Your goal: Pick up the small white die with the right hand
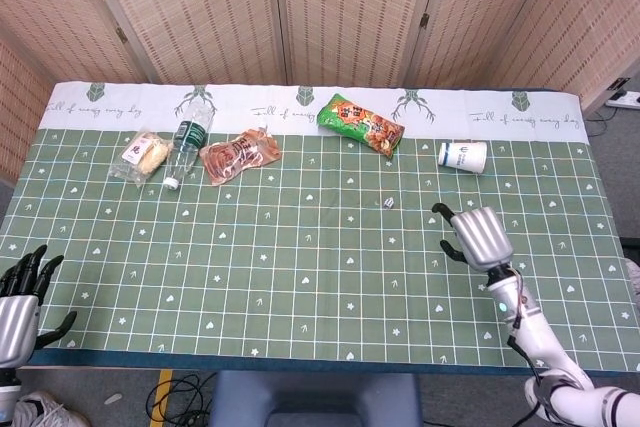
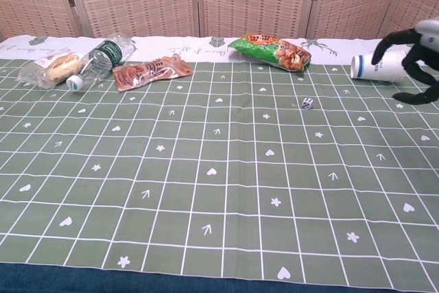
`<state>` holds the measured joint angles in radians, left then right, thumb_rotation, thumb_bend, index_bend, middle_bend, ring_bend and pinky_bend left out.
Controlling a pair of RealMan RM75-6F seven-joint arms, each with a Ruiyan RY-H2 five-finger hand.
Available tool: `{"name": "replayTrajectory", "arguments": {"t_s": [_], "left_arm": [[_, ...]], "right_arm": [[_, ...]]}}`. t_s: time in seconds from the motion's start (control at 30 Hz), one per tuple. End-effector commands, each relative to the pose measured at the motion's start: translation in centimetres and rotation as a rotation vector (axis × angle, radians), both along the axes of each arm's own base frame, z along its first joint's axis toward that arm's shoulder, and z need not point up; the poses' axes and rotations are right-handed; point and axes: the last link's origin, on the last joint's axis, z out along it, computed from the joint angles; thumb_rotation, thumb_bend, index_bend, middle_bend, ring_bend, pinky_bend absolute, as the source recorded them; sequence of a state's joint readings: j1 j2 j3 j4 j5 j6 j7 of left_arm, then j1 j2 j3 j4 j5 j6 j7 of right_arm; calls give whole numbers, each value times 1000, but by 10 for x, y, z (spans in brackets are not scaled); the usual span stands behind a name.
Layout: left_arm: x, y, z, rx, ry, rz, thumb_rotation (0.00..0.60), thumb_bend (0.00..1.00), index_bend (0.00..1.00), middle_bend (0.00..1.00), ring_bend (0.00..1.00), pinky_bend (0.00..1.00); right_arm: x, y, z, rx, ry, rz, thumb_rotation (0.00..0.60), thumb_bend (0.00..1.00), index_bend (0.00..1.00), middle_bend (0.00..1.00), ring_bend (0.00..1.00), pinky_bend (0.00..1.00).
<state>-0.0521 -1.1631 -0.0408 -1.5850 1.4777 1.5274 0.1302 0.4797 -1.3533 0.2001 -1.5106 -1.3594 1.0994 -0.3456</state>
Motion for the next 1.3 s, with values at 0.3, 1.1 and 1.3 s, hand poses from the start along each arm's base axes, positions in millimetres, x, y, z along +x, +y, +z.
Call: {"name": "replayTrajectory", "arguments": {"t_s": [0.3,1.1,1.3], "left_arm": [[-5,-4,4,6,9,25,600,273,146,1,41,150],[-16,-10,9,19,19,77,600,273,146,1,41,150],[-16,-9,8,17,18,76,600,273,146,1,41,150]], "right_arm": [[26,-85,-56,68,73,-51,600,292,363,892,989,1000],[34,-116,-108,150,158,-69,600,308,417,897,998,1000],[34,-119,-109,148,163,-68,600,316,462,902,1000,1000]]}}
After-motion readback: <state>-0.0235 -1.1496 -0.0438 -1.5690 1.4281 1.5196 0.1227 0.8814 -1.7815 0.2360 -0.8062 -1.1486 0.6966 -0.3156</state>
